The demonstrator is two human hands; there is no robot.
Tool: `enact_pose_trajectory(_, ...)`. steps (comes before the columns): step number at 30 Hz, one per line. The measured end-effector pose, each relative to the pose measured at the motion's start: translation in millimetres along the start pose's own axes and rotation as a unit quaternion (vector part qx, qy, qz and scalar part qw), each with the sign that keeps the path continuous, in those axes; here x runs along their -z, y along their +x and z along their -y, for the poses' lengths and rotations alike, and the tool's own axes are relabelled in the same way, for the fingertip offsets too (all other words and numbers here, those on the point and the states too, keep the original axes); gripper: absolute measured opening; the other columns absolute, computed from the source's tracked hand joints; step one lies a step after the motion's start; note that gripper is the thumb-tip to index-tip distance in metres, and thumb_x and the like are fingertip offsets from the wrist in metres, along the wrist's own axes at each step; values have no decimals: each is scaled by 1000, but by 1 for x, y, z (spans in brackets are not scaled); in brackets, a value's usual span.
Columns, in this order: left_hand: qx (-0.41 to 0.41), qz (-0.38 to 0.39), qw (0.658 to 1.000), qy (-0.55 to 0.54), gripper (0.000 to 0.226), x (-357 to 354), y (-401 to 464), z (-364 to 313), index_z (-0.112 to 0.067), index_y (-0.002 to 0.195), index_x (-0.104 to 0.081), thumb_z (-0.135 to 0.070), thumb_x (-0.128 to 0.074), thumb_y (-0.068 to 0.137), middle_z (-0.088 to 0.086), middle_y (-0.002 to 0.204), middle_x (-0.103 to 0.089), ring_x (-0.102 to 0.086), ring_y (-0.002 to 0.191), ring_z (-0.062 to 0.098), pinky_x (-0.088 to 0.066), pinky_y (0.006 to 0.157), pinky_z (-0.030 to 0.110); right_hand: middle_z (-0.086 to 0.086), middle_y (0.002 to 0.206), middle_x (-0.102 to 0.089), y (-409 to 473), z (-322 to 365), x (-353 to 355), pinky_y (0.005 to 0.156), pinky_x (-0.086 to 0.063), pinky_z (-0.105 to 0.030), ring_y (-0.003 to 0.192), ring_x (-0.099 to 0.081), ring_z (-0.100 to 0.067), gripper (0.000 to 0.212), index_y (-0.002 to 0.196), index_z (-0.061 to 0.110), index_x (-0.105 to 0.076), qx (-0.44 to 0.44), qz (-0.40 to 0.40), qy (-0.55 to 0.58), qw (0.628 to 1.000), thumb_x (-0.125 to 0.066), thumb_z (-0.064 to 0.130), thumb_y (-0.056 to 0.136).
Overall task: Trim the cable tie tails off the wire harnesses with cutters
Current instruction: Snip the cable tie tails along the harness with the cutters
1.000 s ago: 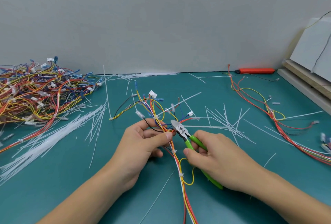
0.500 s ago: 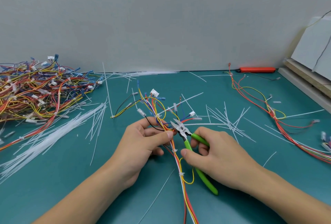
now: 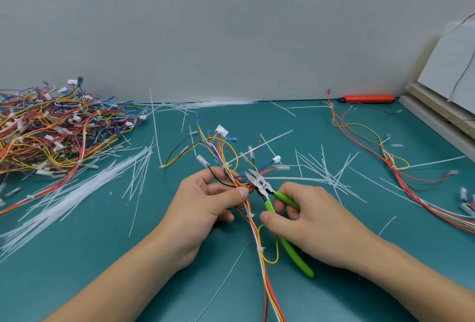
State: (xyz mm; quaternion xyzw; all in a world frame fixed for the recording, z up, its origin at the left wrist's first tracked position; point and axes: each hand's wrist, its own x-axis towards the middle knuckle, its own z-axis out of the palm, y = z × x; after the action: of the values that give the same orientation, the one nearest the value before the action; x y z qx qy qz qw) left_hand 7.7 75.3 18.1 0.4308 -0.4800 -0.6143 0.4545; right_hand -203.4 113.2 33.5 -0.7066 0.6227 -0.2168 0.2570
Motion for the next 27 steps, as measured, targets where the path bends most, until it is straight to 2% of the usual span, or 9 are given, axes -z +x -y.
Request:
enact_pose_trajectory(5,-2,-4,1000,-1,25,-1,-1,0,-12,101,-65,-4,-80,83,16,98,-79,-69,72,20,-48,50,21,17,62,-56,1,-1,-2,59,-41,-33,55,-45,-9,32,73,29,-49,23,17,-9,1000,-61,55,88)
enact_pose_trajectory(14,-2,-2,1000,-2,25,-1,0,1,-13,101,-66,-5,-80,83,16,98,-78,-69,73,21,-48,50,21,14,61,-56,0,0,-3,61,-46,-36,55,-46,-8,30,74,28,-52,19,-5,8,1000,-67,52,85)
enact_pose_trajectory(17,-5,0,1000,-2,31,-1,-1,0,-13,101,-66,-7,-85,77,16,97,-78,-69,72,20,-48,50,21,14,58,-54,-2,0,-2,58,-44,-32,53,-46,-7,35,79,29,-57,-1,-28,35,999,-69,62,74)
enact_pose_trajectory(20,-6,-2,1000,-3,34,-1,-2,-1,-13,101,-67,-12,-85,72,17,98,-78,-69,72,20,-48,50,22,13,61,-55,-4,3,-3,62,-49,-36,55,-48,-7,52,83,30,-59,-8,-32,30,999,-59,77,61)
enact_pose_trajectory(24,-6,0,1000,1,25,-1,-1,0,-12,101,-66,-3,-81,83,16,98,-78,-70,73,19,-48,50,22,9,66,-59,-4,4,-2,66,-54,-41,58,-53,-8,55,84,31,-59,-18,-31,27,999,-55,80,59)
enact_pose_trajectory(27,-5,-2,1000,-1,30,-1,-2,-1,-12,101,-67,-6,-85,78,17,97,-78,-70,73,19,-47,50,21,10,67,-61,-4,5,-2,67,-55,-42,59,-54,-8,55,84,32,-59,-22,-28,26,999,-55,80,59)
